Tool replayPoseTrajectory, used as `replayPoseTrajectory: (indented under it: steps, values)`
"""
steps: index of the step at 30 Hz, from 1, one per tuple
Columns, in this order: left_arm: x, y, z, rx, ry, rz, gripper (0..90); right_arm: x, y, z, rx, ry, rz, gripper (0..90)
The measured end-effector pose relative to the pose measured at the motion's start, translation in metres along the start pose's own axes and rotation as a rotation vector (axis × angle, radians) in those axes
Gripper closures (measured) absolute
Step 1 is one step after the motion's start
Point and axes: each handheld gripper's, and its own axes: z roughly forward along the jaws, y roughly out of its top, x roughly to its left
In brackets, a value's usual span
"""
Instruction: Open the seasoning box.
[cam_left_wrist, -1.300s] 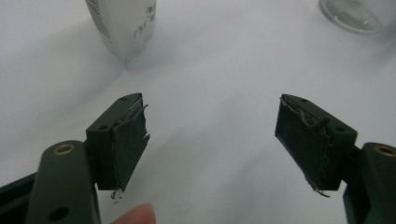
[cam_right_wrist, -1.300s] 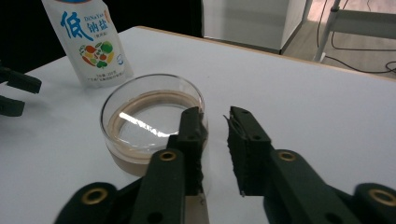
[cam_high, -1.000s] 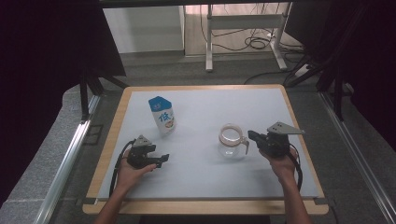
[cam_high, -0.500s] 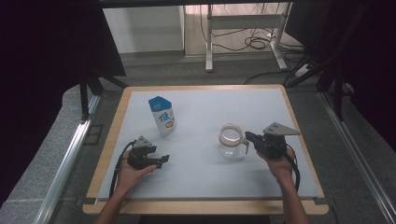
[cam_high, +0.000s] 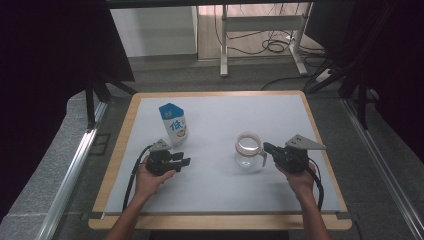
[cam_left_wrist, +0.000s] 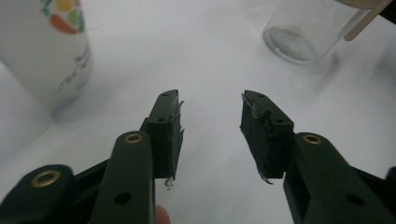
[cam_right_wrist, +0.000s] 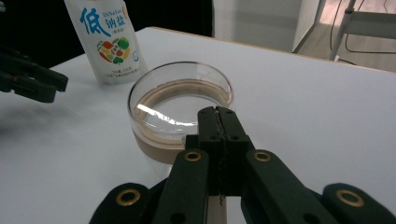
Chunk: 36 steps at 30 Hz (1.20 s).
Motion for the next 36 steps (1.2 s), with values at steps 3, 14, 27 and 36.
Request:
replayPoseTrajectory:
  steps: [3,14,27,36]
  values:
    - [-0.002,0.003,0.002,-0.004,-0.011,0.006,59.6,0.0,0.0,-0.003,-0.001,-0.007,-0.001,90.0]
    - [-0.001,0.002,0.004,0.004,-0.004,0.005,61.3,0.008,0.003,-0.003,0.008,-0.023,-0.037,90.0]
    - [-0.009,0.012,0.01,-0.014,-0.033,0.014,62.9,0.007,0.0,-0.002,0.002,-0.021,-0.033,90.0]
    - [-0.024,0.031,0.023,-0.024,-0.056,0.048,63.9,0.008,-0.002,-0.001,-0.014,-0.018,-0.037,90.0]
